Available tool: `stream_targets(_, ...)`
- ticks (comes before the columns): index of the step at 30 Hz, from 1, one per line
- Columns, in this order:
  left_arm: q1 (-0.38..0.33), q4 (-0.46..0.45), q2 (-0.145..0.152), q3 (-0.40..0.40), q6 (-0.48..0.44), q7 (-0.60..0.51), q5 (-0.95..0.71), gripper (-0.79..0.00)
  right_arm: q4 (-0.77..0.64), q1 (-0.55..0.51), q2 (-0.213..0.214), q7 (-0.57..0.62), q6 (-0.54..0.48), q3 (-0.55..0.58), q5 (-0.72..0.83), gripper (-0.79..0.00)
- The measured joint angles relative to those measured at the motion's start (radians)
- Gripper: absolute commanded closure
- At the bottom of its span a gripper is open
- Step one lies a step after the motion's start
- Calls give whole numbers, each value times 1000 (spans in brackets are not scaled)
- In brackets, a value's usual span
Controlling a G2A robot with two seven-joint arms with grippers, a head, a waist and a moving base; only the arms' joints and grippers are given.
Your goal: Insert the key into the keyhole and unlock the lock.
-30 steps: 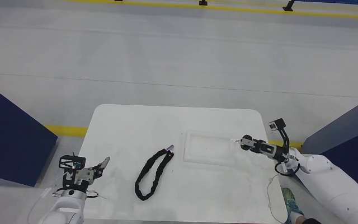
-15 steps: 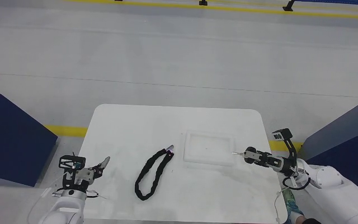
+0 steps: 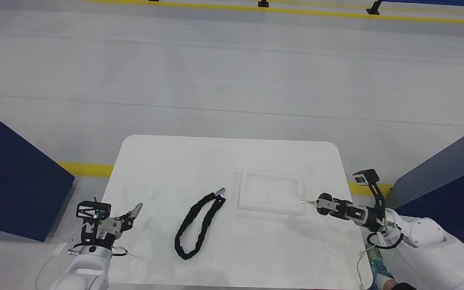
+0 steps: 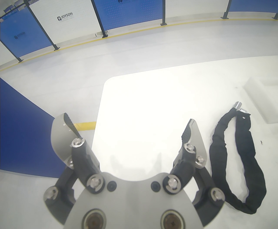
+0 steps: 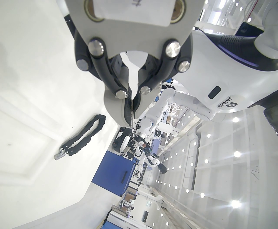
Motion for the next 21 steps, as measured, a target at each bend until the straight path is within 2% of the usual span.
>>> stream_targets(6, -6, 0, -1, 3, 7, 5, 2, -785, 0, 0, 0, 0, 0, 0, 0, 0)
stream_targets(10, -50, 7, -1, 52, -23, -7, 98, -785, 0, 0, 0, 0, 0, 0, 0, 0)
stream_targets(15, -146, -3, -1, 111, -119, -135, 151, -785, 0, 0, 0, 0, 0, 0, 0, 0)
stream_targets(21, -307, 43, -7, 179, -273, -283, 66, -785, 0, 0, 0, 0, 0, 0, 0, 0)
